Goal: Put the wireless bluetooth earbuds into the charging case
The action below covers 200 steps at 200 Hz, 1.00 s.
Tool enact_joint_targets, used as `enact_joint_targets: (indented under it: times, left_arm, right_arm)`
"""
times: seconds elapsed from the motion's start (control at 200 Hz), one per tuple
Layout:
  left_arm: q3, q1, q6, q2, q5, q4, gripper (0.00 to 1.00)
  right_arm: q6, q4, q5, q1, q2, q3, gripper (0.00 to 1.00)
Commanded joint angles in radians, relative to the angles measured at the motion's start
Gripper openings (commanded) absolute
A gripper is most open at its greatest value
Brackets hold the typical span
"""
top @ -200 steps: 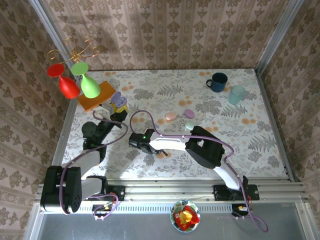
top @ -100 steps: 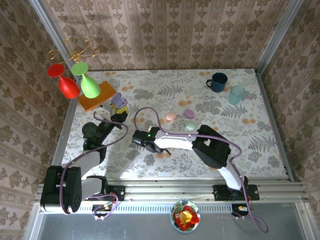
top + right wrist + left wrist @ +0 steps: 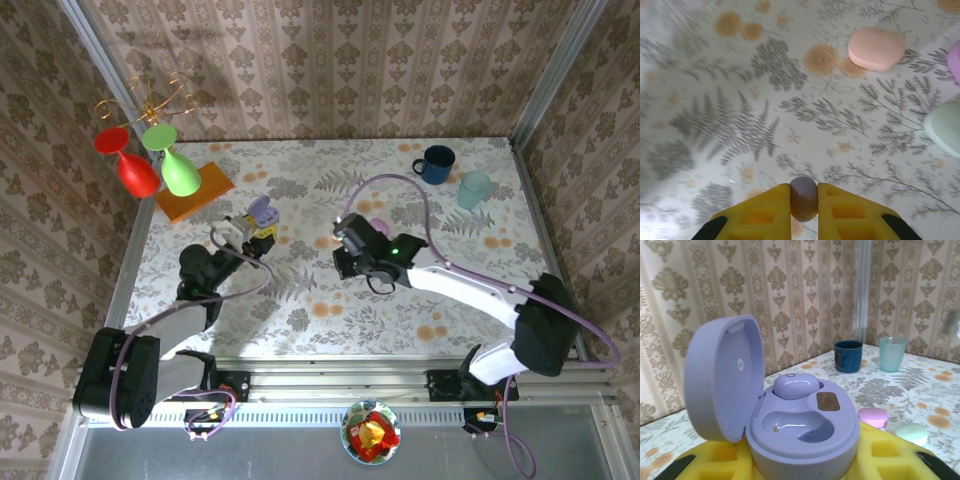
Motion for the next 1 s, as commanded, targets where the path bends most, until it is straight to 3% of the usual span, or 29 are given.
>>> enact_joint_targets:
  times: [0.0, 0.23, 0.405, 0.63, 0.995]
  left_arm:
    - [-0.001, -0.039, 0.065, -0.009, 0.022, 0.011, 0.32]
    - [0.01, -0.131, 0.149, 0.018, 0.021, -0.01, 0.32]
    - [0.028, -0.203, 0.163, 0.084, 0.013, 0.052, 0.32]
    - [0.066, -0.25, 0.152, 0.181, 0.027, 0.15, 0.32]
    - [0.11, -0.278, 0.168, 0.176, 0.081, 0.108, 0.31]
  right_arm:
    - [0.068, 0.163, -0.231, -0.036, -0.084, -0.039, 0.18]
    - [0.123, 0.285, -0.401, -0.085, -0.183, -0.049, 0.17]
    - [0.146, 0.339, -0.482, -0.089, -0.175, -0.011, 0.18]
    - [0.137, 0.345, -0.473, -0.086, -0.139, 0.023, 0.18]
    - [0.117, 0.337, -0.454, -0.086, -0.085, 0.06, 0.18]
